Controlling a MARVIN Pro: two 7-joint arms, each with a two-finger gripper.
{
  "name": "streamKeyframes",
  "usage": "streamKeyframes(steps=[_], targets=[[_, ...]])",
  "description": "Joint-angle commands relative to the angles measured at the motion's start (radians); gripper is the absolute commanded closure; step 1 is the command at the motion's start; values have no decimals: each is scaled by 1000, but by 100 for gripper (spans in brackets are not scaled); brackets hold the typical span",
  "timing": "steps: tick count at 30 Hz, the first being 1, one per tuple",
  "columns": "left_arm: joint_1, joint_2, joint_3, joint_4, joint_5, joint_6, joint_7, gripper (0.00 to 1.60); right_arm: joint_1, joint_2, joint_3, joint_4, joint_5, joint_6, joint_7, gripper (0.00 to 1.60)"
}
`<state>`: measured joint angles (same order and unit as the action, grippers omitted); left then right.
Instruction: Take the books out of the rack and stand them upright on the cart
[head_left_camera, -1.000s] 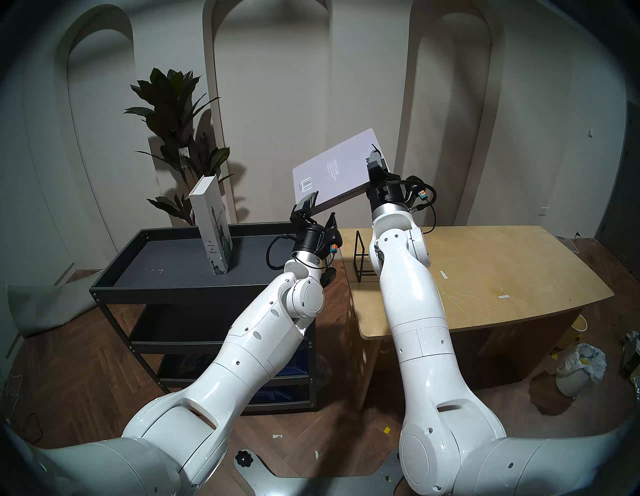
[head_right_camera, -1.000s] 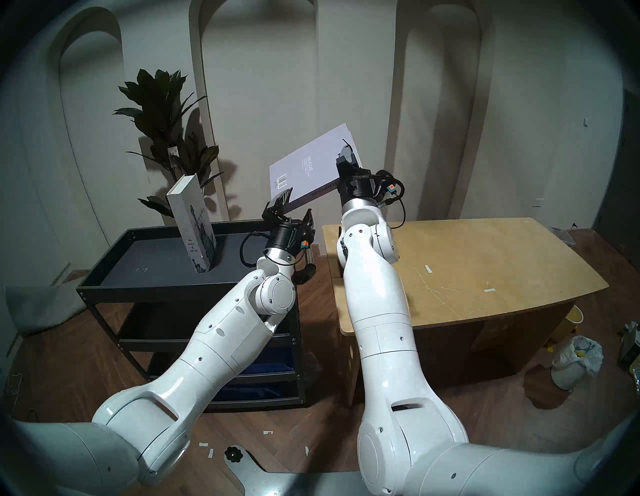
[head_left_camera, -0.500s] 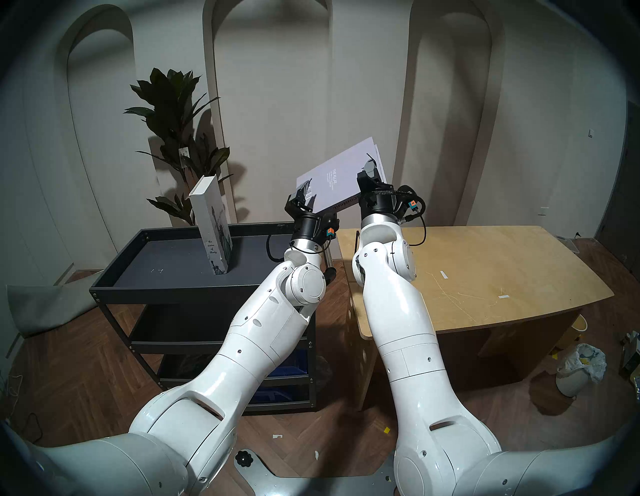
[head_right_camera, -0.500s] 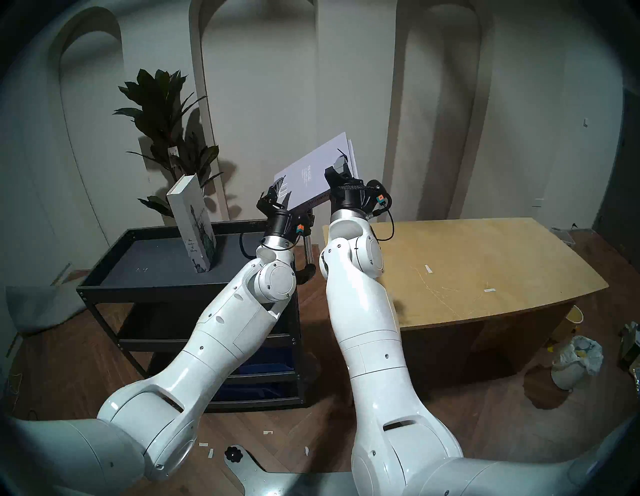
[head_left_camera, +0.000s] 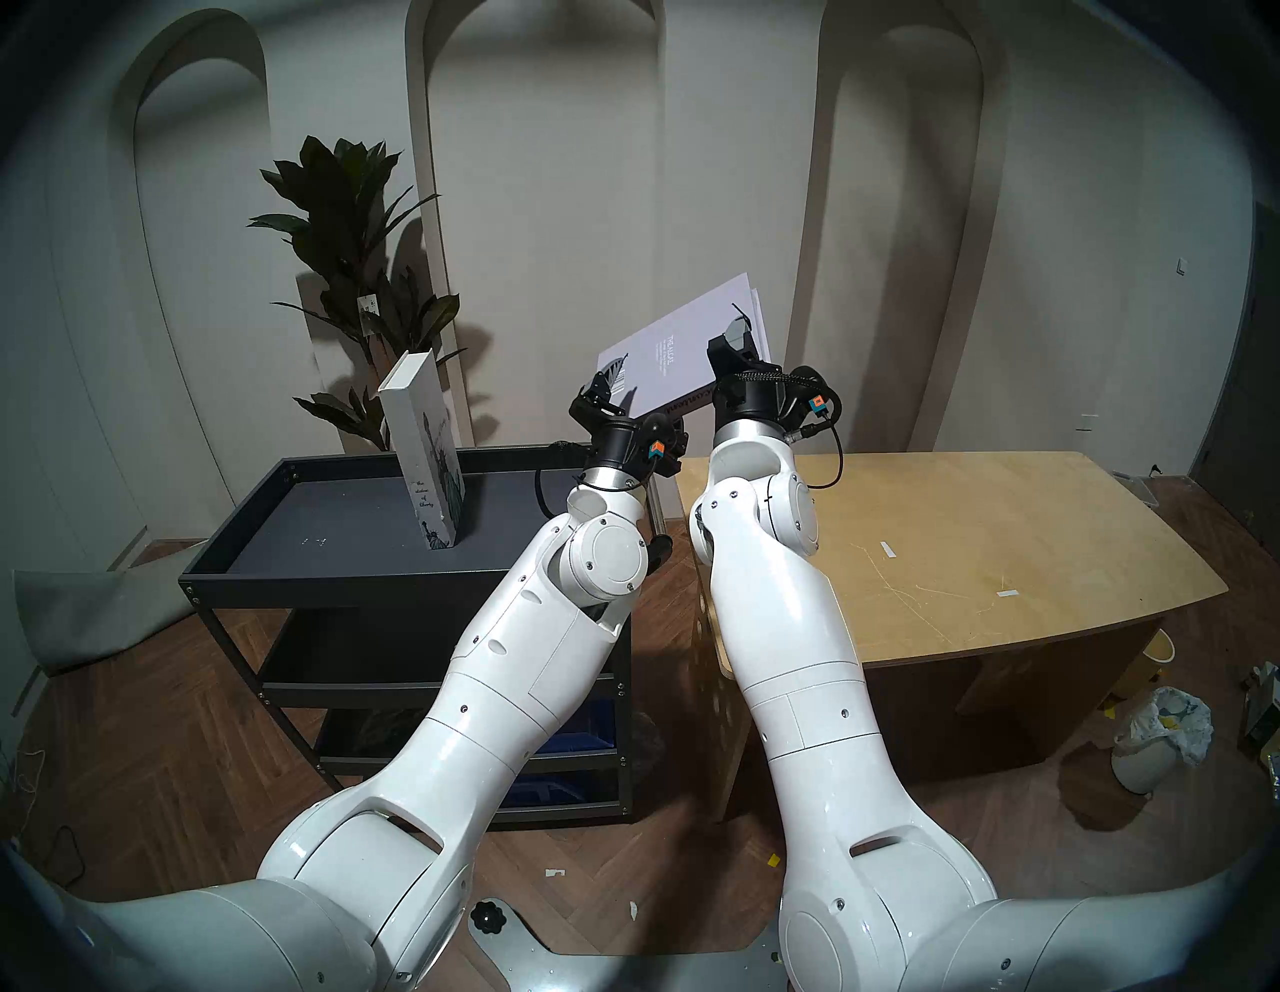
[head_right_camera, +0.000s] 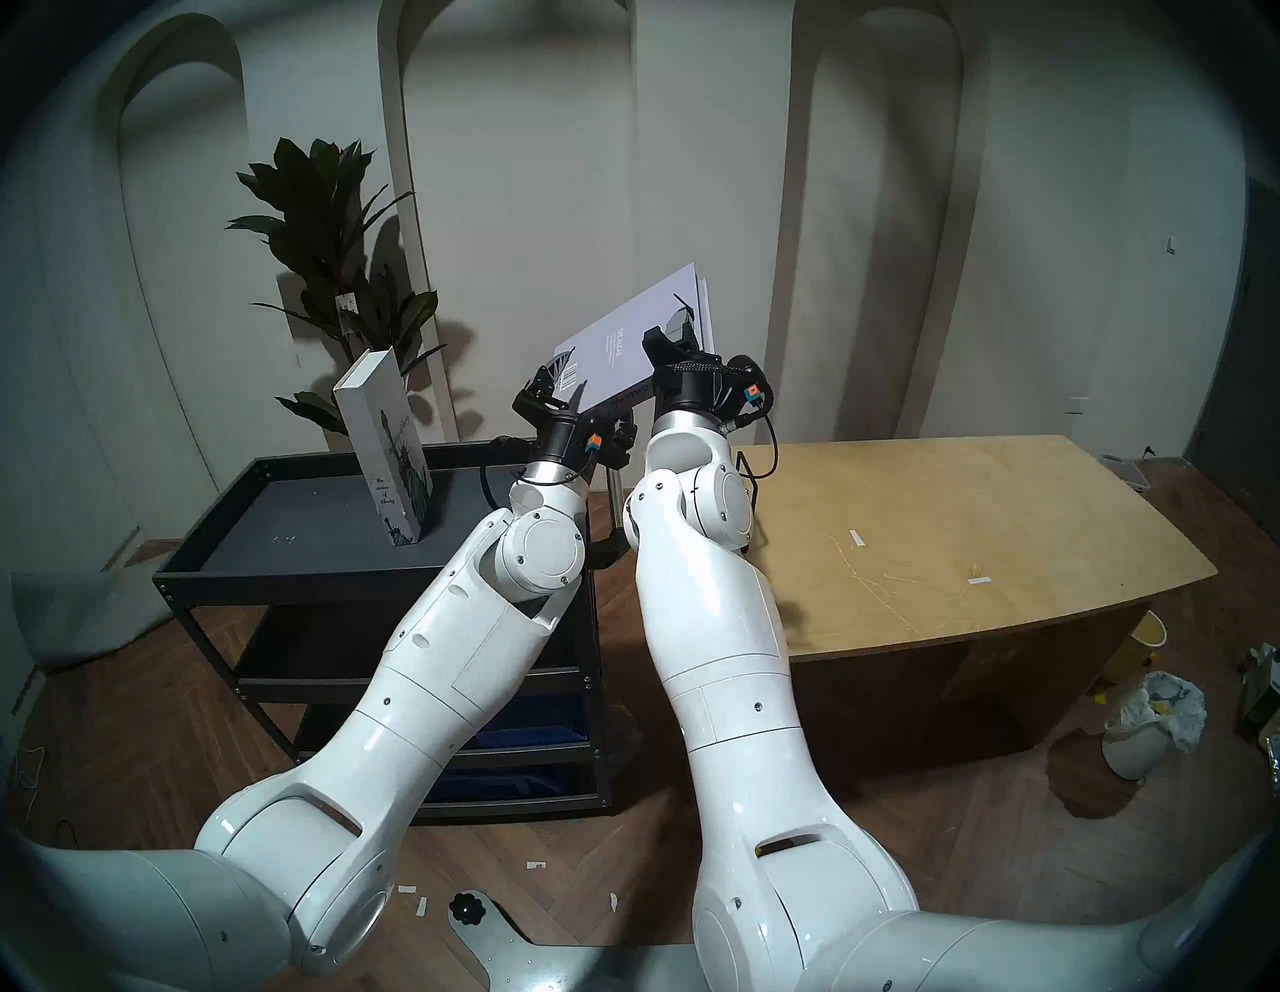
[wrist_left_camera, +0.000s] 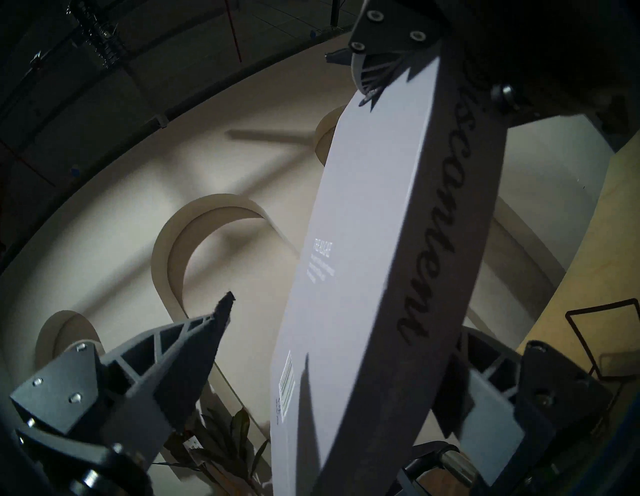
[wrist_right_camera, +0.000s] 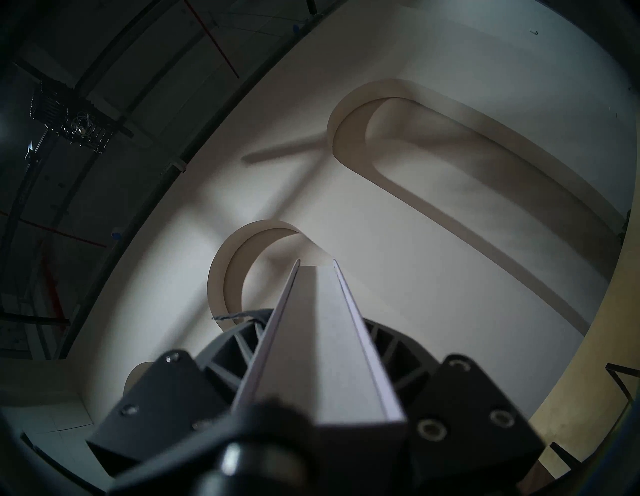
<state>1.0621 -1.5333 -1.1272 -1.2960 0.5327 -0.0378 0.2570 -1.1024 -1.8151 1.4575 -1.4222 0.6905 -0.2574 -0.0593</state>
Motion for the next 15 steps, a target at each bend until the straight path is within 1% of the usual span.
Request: streamKeyframes(steps=[1, 3, 4, 6, 9, 14, 15], targets=[[0, 11, -7, -49, -18, 9, -35, 0, 34, -20, -6, -1, 15, -8, 9, 160], [-1, 11, -8, -48, -22, 11, -42, 0, 35, -19, -7, -1, 19, -6, 7, 160], [-3, 15, -7, -49, -31, 7, -60, 0, 37, -20, -7, 2, 24, -5, 8, 160], [-4, 15, -7, -48, -34, 4, -62, 0, 38, -21, -7, 2, 26, -3, 5, 160], [-6, 30, 6, -48, -20, 0, -73, 0, 42, -21, -6, 10, 34, -9, 4, 160], [-7, 34, 7, -49, -27, 6, -90, 0, 42, -20, -7, 12, 40, -8, 4, 160], [-7, 35, 6, -49, -27, 6, -91, 4, 42, -20, -7, 12, 42, -6, 4, 160]])
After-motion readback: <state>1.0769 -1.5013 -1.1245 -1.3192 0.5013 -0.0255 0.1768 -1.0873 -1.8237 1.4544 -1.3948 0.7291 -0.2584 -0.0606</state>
